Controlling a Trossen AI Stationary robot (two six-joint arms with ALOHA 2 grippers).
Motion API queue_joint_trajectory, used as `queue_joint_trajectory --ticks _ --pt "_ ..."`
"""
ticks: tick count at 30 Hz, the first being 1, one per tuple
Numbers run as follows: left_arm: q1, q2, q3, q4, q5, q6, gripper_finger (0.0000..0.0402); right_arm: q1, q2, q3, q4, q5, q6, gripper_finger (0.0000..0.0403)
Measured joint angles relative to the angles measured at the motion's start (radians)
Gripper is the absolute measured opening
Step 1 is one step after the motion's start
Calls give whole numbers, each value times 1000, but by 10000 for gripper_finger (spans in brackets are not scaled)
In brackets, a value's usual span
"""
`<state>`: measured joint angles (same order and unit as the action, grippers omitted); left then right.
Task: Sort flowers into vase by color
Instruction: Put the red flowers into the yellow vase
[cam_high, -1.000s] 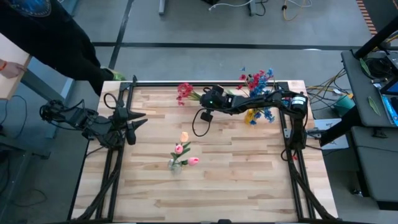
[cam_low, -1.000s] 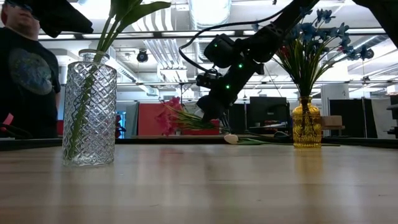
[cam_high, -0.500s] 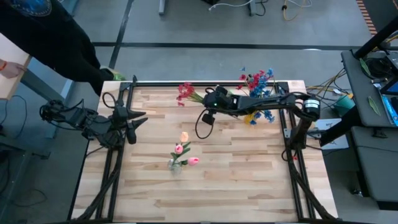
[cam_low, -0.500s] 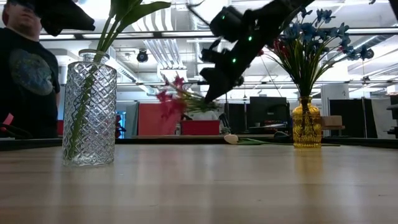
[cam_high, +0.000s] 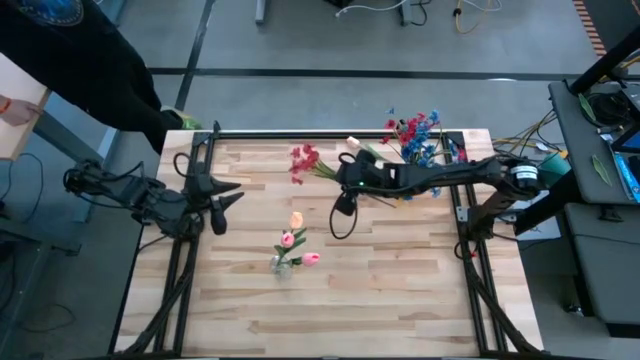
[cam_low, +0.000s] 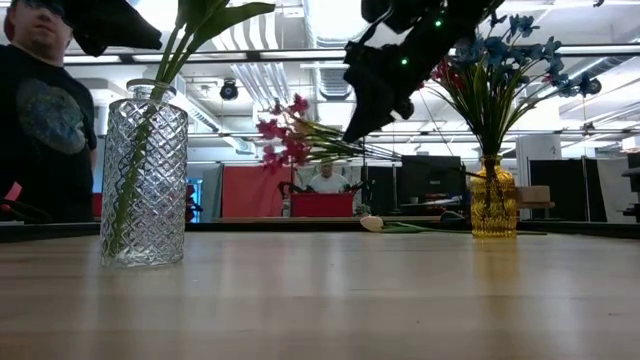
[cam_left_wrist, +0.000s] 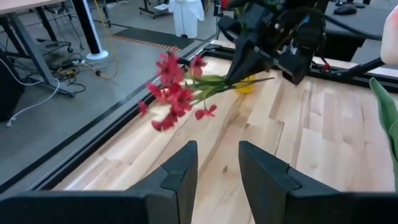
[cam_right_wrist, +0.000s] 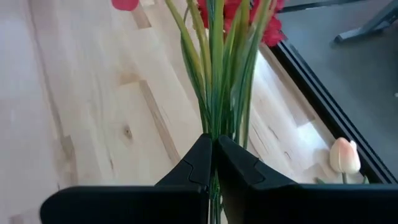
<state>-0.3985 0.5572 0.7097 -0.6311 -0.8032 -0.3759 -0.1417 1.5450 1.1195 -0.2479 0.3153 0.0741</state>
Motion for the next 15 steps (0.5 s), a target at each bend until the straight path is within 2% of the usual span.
queue_joint_trajectory --ticks 15 --pt "0 9 0 18 -1 0 103 34 -120 -61 37 -1 20 13"
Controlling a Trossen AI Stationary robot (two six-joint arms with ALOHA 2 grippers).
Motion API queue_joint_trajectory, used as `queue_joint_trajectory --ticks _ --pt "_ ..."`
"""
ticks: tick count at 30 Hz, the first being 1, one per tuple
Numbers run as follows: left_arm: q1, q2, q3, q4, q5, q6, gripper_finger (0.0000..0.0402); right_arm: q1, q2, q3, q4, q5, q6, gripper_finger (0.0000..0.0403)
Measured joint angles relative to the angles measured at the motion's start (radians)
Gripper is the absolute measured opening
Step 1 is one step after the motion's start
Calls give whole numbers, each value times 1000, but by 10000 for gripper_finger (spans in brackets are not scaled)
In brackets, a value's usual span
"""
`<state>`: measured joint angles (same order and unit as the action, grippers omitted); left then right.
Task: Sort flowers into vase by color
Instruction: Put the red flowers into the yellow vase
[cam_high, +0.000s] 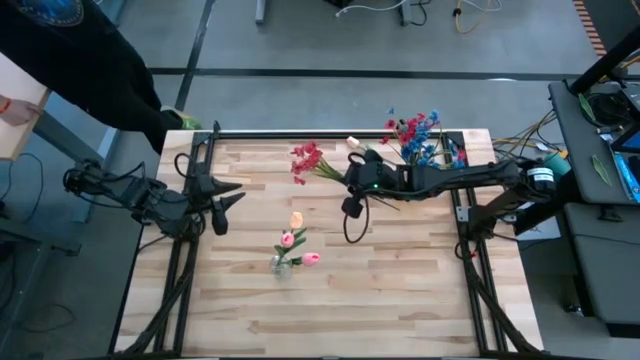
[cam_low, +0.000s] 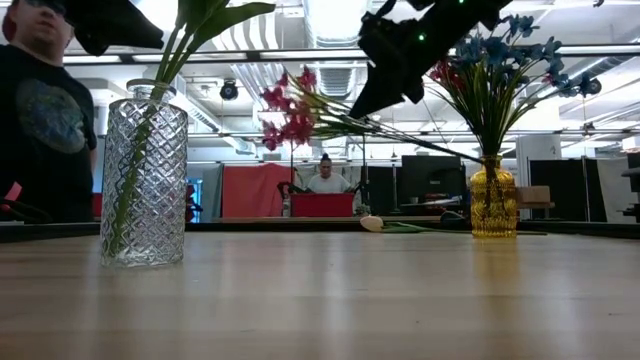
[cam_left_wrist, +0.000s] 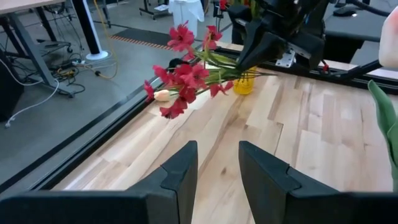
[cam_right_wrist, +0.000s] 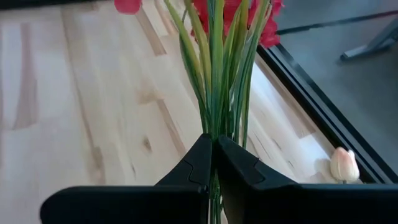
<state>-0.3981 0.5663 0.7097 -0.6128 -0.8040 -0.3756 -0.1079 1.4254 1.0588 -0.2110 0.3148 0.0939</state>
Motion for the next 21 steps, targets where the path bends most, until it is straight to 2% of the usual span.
queue_joint_trajectory --ticks 7,14,21 --pt "0 5 0 85 -1 68 103 35 -26 0 15 0 0 13" --pt "0 34 0 348 1 299 103 95 -101 -5 21 5 -1 13" --pt "0 101 0 636 39 551 103 183 -243 -74 76 115 -26 13"
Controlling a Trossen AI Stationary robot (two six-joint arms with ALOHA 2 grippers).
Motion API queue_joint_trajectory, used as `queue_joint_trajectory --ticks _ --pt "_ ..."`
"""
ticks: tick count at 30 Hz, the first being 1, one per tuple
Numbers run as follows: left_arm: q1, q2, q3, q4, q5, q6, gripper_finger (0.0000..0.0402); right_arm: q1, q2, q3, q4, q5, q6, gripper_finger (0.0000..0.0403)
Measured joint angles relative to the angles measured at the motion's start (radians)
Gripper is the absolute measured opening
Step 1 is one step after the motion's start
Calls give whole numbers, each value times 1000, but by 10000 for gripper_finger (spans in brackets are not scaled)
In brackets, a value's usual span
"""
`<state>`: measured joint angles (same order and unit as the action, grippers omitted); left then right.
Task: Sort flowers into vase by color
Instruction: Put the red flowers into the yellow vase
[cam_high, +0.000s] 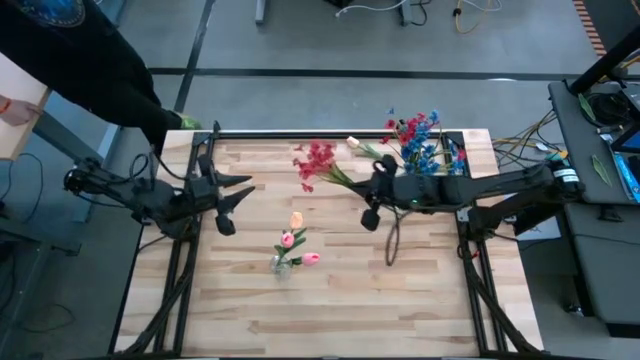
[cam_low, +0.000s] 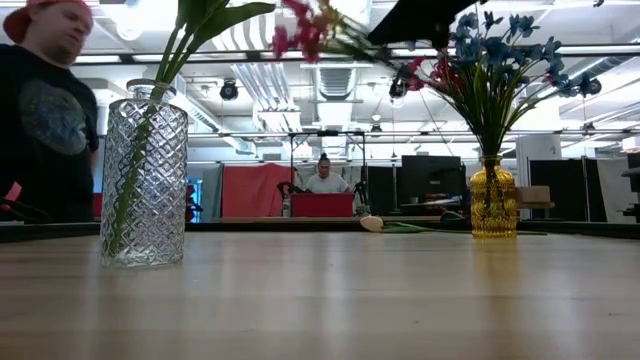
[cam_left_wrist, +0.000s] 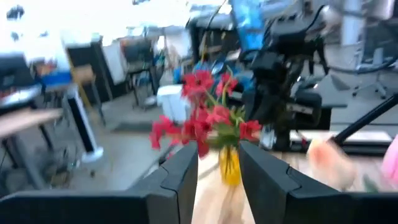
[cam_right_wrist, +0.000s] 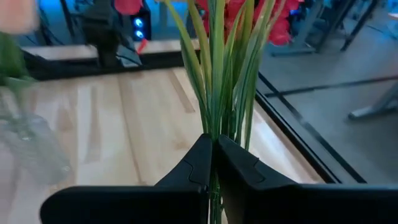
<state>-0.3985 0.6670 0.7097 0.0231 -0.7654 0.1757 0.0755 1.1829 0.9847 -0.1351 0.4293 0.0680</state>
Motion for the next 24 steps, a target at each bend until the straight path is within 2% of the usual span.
queue_joint_trajectory --ticks 3,8,10,12,19,24 --pt "1 44 21 90 23 85 103 26 -55 -34 19 1 7 13" --pt "10 137 133 72 29 154 96 76 -121 -62 23 59 6 13" --pt "23 178 185 46 64 174 89 101 -138 -63 22 78 -7 13" --pt "41 220 244 7 129 183 82 129 -151 -63 28 82 -16 13" --pt "159 386 500 -127 460 183 77 227 -203 -64 52 170 -68 13" --pt "239 538 692 -246 585 203 77 281 -246 -77 76 215 -94 13"
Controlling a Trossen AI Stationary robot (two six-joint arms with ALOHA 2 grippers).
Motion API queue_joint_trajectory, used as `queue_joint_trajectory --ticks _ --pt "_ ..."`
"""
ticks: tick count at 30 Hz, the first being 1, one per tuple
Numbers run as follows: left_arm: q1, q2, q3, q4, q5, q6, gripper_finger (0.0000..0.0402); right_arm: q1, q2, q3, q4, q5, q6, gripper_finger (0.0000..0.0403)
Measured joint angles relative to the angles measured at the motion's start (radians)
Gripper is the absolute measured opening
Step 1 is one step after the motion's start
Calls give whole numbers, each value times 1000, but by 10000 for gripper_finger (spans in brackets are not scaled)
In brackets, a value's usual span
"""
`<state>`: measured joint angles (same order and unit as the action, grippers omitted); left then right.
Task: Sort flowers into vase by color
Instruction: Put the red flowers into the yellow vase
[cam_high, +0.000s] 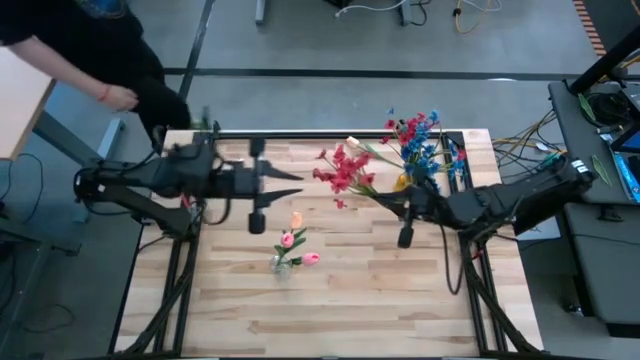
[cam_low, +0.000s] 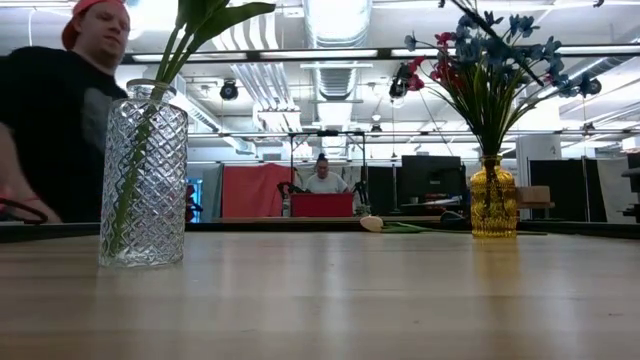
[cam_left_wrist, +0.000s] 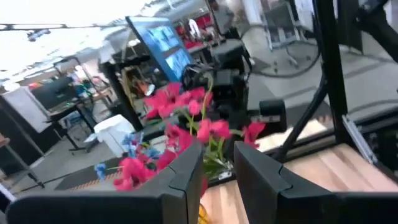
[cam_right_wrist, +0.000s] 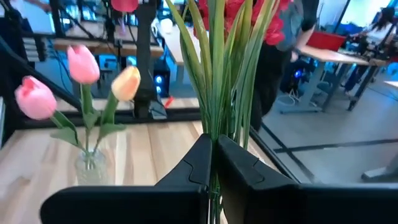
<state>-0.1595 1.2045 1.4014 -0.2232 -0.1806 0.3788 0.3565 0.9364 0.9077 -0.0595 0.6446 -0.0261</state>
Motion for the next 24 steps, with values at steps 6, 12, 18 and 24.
queue_joint_trajectory --ticks 6,12,18,24 --pt "56 124 84 -28 133 26 77 60 -92 -70 120 15 -68 13" --pt "82 171 83 9 141 19 77 91 -222 -188 202 119 -116 13" --pt "92 238 78 146 167 5 77 91 -336 -326 432 116 -210 12" --pt "107 323 129 207 167 4 77 91 -383 -427 668 85 -313 12"
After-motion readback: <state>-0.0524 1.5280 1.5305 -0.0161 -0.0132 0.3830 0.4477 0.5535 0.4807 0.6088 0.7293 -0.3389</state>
